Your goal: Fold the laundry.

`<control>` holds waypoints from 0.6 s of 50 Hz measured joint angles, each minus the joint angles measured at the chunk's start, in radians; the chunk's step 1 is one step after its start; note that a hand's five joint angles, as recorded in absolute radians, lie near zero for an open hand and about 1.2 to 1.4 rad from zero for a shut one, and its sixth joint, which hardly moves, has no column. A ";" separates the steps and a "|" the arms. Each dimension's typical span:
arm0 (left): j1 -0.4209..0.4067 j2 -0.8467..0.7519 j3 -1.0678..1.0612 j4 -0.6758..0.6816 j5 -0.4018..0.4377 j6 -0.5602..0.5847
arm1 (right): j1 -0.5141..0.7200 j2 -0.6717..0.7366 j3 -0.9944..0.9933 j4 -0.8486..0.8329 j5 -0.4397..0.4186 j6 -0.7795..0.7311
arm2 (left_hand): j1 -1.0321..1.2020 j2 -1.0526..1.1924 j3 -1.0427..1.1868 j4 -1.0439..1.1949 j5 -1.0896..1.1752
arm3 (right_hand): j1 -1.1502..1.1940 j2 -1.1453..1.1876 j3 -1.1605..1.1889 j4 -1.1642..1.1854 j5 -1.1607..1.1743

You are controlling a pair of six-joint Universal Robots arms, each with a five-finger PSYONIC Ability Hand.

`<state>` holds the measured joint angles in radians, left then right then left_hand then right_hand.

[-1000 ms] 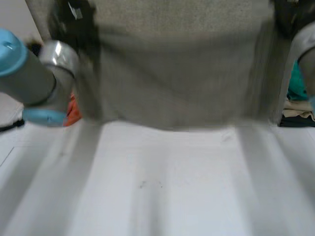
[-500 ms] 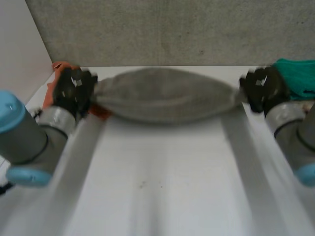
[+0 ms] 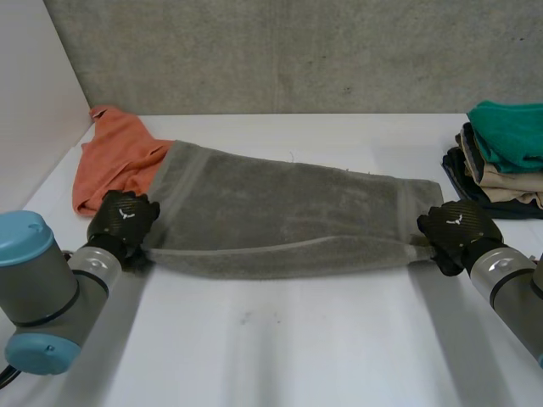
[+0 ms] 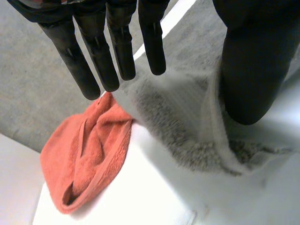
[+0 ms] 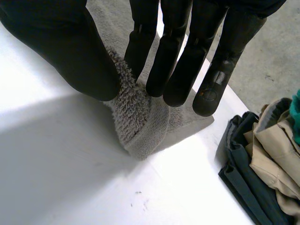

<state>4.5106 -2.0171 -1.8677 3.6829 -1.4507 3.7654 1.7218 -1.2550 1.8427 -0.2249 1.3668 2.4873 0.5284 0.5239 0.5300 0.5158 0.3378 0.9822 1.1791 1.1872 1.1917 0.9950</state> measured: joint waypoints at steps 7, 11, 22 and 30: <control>0.029 -0.011 -0.004 -0.004 0.000 -0.002 | -0.016 0.000 0.003 -0.003 -0.010 0.003 | 0.000 -0.002 0.000 -0.001 -0.002 | 0.000 0.000 0.000 0.000 0.000; 0.029 -0.006 -0.011 -0.012 -0.002 -0.001 | -0.017 0.000 0.008 -0.007 -0.013 0.006 | 0.001 0.001 0.001 0.002 0.002 | 0.000 0.000 0.000 0.000 0.000; 0.016 0.146 -0.061 -0.163 -0.003 0.015 | -0.020 -0.039 0.013 0.044 -0.027 -0.019 | 0.640 0.671 0.658 0.682 0.637 | 0.000 0.000 0.000 0.000 0.000; 0.011 0.342 -0.133 -0.530 0.002 0.205 | -0.091 -0.164 -0.001 0.380 -0.039 -0.253 | 0.640 0.672 0.661 0.682 0.637 | 0.000 0.000 0.000 0.000 0.000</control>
<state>4.5220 -1.6749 -2.0003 3.1531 -1.4487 3.9708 1.6312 -1.4189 1.8419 0.1554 1.3280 2.2347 1.1685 1.1954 1.1907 1.1979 0.9743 0.9822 1.1792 1.1871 1.1917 0.9950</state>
